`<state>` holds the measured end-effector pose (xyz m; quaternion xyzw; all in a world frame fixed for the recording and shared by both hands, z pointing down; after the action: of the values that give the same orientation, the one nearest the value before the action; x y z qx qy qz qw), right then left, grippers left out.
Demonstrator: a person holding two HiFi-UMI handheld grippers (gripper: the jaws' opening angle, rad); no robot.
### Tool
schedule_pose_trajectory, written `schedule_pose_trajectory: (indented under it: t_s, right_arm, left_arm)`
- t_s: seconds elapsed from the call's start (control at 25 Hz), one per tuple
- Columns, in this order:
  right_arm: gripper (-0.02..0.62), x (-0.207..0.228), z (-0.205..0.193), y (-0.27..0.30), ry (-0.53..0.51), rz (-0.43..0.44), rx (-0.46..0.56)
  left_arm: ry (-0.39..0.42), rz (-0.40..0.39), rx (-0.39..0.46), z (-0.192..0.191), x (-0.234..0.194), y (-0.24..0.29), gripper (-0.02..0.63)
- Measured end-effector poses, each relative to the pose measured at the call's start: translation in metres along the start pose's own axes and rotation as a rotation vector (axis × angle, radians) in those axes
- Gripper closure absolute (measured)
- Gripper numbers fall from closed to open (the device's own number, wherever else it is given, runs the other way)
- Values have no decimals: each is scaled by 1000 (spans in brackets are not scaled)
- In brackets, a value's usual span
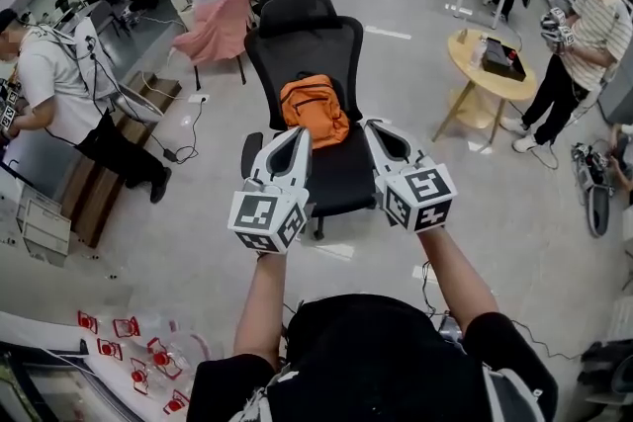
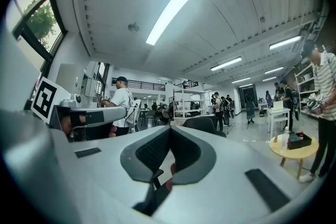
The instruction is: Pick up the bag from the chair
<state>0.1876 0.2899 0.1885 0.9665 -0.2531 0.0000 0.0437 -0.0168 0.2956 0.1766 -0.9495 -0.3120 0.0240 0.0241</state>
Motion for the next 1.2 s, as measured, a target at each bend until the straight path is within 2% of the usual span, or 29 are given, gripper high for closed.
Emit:
schedule_pose_trajectory:
  t_s: [0.52, 1.2]
  right_arm:
    - [595, 9, 1, 36, -4, 36, 6]
    - [595, 35, 15, 157, -14, 19, 7]
  left_arm:
    - [21, 14, -5, 0, -23, 23, 597]
    - [-3, -4, 9, -2, -126, 101, 597]
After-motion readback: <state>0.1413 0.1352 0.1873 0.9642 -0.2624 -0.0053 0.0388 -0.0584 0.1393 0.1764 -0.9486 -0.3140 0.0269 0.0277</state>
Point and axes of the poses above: the fingertips, and each gripper's own axes: y forward along the fingers, x to its right, z out of its top, the point moved 9 cm from there along -y, backward along the fingers, and after that the axes turned 4 degrees about -x, right-handed, at the moved point
